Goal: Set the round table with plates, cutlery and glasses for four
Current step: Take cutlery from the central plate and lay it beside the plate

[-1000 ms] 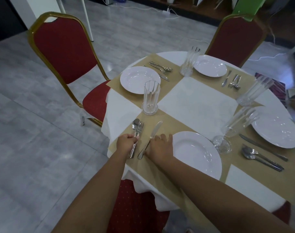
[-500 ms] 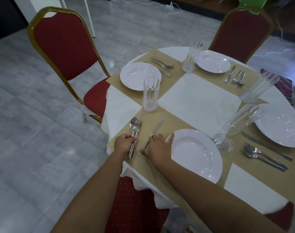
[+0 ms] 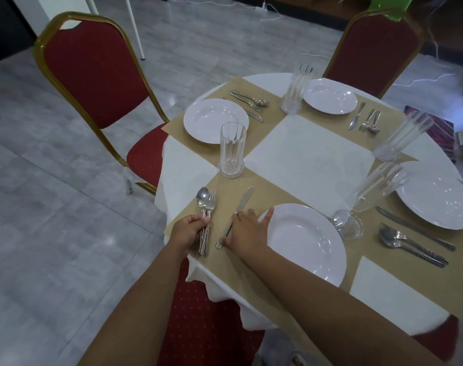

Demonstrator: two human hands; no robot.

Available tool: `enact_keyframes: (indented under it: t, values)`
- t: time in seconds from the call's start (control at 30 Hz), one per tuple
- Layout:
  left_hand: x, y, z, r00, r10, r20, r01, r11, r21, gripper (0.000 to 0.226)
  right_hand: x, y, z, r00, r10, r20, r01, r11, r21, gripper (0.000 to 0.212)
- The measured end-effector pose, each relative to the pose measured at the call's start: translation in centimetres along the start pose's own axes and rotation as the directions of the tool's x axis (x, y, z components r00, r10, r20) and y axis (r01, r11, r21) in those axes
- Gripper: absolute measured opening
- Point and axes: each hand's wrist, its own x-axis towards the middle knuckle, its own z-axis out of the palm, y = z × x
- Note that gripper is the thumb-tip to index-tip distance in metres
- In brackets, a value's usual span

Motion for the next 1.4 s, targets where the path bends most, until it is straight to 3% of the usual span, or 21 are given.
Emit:
enact_keyframes:
  t: [0.57,1.0,1.17,1.4]
  values:
    - [-0.5,0.1,-0.2,1.0,-0.004,0.02,0.007,0.992,-0.128,0.011,-1.0,1.4,-0.6,0.999,-0.021,0.032,0.023,0.996,-0.083,0.069]
    - [-1.1,0.5,-0.2,1.0,-0.006,0.027,0.01,0.989,-0.15,0.016,-1.3,2.0,-0.3,0.999,-0.03,0.021,0.033,0.991,-0.131,0.066]
    - [-1.4,0.7,-0.2,1.0,-0.005,0.031,0.01,0.99,-0.144,0.028,-1.3,2.0,-0.3,0.999,-0.026,0.021,0.028,0.991,-0.131,0.071]
    - [-2.7,0.9,-1.4,0.999,-0.017,0.032,0.023,0.983,-0.184,0.003,-1.3,2.1,-0.2,0.999,-0.029,0.015,0.031,0.991,-0.13,0.067]
